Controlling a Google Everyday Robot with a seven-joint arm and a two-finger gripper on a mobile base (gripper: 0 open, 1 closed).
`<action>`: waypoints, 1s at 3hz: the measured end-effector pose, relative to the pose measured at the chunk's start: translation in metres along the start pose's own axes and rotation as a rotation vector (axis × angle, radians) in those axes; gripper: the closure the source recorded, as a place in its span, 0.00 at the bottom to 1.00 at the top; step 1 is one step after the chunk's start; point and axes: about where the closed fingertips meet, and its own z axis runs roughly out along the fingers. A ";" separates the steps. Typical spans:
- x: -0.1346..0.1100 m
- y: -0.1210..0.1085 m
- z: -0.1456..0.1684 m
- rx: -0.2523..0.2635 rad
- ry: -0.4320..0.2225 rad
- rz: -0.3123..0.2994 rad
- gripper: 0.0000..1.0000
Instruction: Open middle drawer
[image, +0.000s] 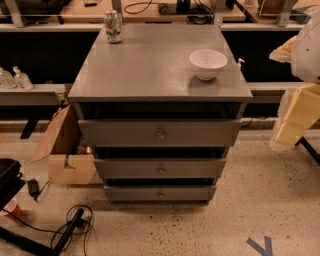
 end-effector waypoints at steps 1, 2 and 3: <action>0.000 0.000 0.000 0.000 0.000 0.000 0.00; 0.011 0.000 0.038 0.001 0.036 -0.001 0.00; 0.028 0.001 0.080 0.009 0.083 -0.009 0.00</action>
Offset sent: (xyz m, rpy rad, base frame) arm 0.0284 -0.0089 -0.0965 -0.0658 0.0445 -0.0290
